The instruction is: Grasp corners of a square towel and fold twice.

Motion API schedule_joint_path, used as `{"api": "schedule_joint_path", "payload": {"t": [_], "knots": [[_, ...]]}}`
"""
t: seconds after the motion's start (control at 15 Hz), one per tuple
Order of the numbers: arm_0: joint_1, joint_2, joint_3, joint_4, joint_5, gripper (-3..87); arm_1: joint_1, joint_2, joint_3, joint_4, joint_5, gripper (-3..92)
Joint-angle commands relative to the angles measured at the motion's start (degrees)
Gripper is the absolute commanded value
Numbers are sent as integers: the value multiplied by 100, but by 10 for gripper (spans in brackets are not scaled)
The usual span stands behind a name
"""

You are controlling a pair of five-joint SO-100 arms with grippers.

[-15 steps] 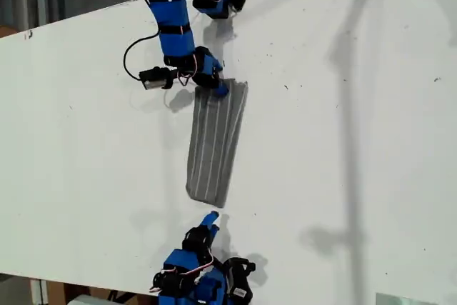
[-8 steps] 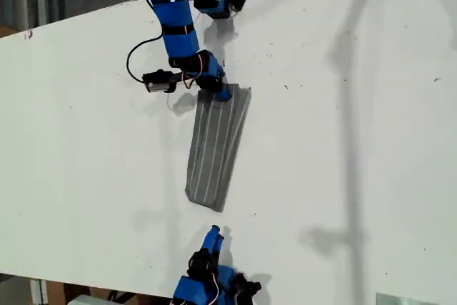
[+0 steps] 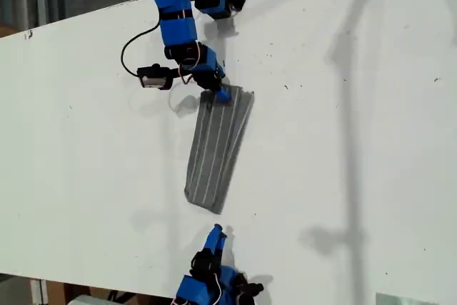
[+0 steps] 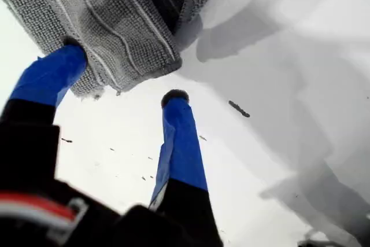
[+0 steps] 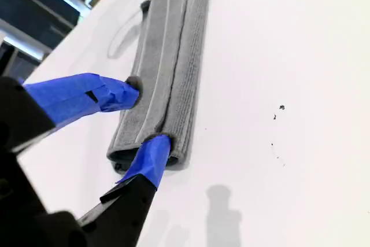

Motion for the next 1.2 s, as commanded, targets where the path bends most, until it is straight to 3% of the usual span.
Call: {"api": "schedule_joint_path", "payload": {"t": [0.0, 0.2, 0.6, 0.93, 1.13], "knots": [[44, 35, -26, 70, -105, 156, -79, -229, -70, -422, 97, 310], [53, 35, -9, 70, -114, 156, -18, -826, -70, -738, 105, 311], [62, 35, 53, 53, -123, 156, 97, -1151, -255, -439, 97, 308], [158, 44, 53, 53, -149, 156, -35, -2285, -1362, -668, -35, 247], [202, 44, 70, 53, -167, 156, -18, -2505, -1644, -589, -70, 8]]}}
